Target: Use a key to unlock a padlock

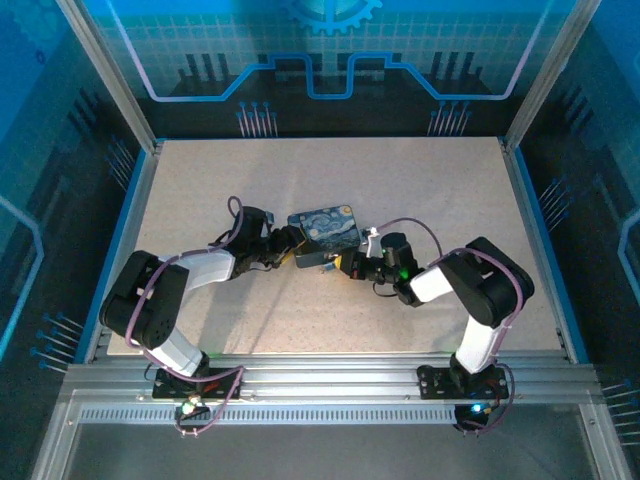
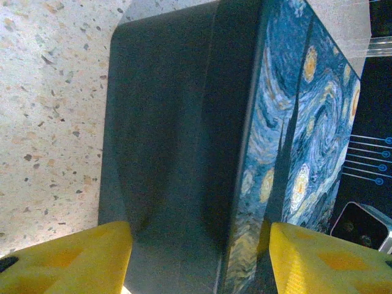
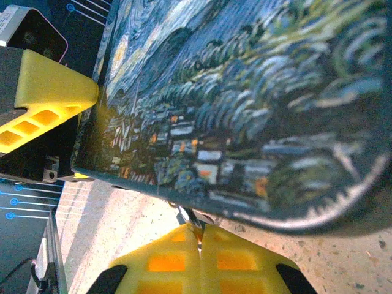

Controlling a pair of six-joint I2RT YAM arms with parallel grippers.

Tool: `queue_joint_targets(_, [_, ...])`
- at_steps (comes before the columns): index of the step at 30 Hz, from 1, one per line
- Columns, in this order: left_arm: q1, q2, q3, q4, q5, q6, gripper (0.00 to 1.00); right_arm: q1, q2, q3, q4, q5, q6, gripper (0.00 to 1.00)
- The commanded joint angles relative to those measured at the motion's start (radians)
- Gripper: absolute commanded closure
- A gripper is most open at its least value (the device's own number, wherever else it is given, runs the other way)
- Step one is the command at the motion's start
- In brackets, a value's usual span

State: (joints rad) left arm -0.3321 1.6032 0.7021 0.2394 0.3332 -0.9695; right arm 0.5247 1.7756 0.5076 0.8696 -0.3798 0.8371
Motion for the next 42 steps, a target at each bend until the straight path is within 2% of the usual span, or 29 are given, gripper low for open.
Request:
queue_joint_targets(1, [-0.012, -0.014, -0.028, -0.071, -0.012, -0.005, 0.37, -0.019, -0.044, -0.015, -0.006, 0.004, -0.017, 0.99])
queue_joint_targets(7, [-0.012, -0.040, -0.016, -0.083, -0.010, -0.004, 0.32, -0.023, -0.097, -0.033, -0.066, 0.013, -0.049, 0.99])
queue_joint_targets(12, [-0.011, -0.082, -0.013, -0.096, -0.013, 0.016, 0.27, -0.023, -0.181, -0.034, -0.187, 0.028, -0.100, 0.99])
queue_joint_targets(18, [-0.011, -0.155, -0.016, -0.136, -0.049, 0.055, 0.22, -0.024, -0.317, -0.021, -0.391, 0.026, -0.178, 0.99])
queue_joint_targets(27, [-0.010, -0.326, -0.060, -0.219, -0.162, 0.196, 0.02, -0.017, -0.515, 0.058, -0.799, -0.003, -0.312, 0.99])
queue_joint_targets(34, [0.002, -0.416, -0.076, -0.331, -0.210, 0.279, 0.01, -0.004, -0.622, 0.107, -1.027, -0.013, -0.370, 0.99])
queue_joint_targets(42, [0.010, -0.460, -0.107, -0.341, -0.204, 0.288, 0.01, 0.016, -0.686, 0.138, -1.259, -0.011, -0.377, 0.99])
